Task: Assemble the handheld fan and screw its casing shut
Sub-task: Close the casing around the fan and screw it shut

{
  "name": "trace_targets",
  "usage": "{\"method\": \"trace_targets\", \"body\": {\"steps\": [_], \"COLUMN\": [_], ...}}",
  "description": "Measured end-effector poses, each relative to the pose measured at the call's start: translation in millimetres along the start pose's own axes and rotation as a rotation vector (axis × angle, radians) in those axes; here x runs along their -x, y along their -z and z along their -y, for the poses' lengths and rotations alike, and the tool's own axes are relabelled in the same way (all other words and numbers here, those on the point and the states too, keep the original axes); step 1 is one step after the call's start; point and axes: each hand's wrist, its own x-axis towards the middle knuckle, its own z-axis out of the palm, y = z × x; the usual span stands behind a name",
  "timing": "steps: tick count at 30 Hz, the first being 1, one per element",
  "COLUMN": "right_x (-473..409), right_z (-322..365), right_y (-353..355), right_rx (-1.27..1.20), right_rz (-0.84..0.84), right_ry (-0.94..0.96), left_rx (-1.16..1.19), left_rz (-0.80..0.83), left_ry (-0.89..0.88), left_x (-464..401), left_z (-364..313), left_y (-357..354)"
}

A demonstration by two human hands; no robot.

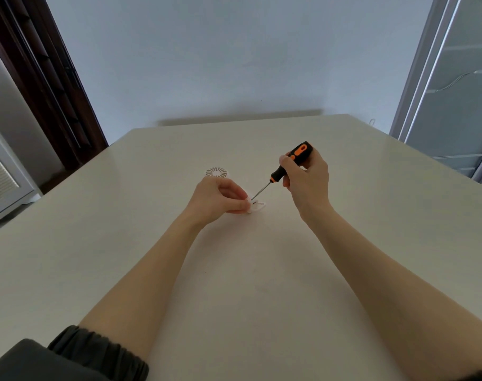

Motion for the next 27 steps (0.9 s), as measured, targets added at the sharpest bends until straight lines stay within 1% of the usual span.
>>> {"method": "trace_targets", "body": {"steps": [9, 20, 27], "right_x": [1, 4, 9], "right_z": [0, 3, 11], "right_y": [-2, -2, -4], "right_rx": [0.006, 0.049, 0.050], "right_rz": [0.016, 0.037, 0.150], "right_ry": [0.005, 0.020, 0.059], "left_rx": [-0.077, -0.092, -0.114], "left_rz": [-0.029, -0.025, -0.043], "left_ry": [-0.030, -0.067, -0.106], "left_x": [0, 1, 0], "left_z": [0, -1, -4], "left_y": [-1, -2, -4]}}
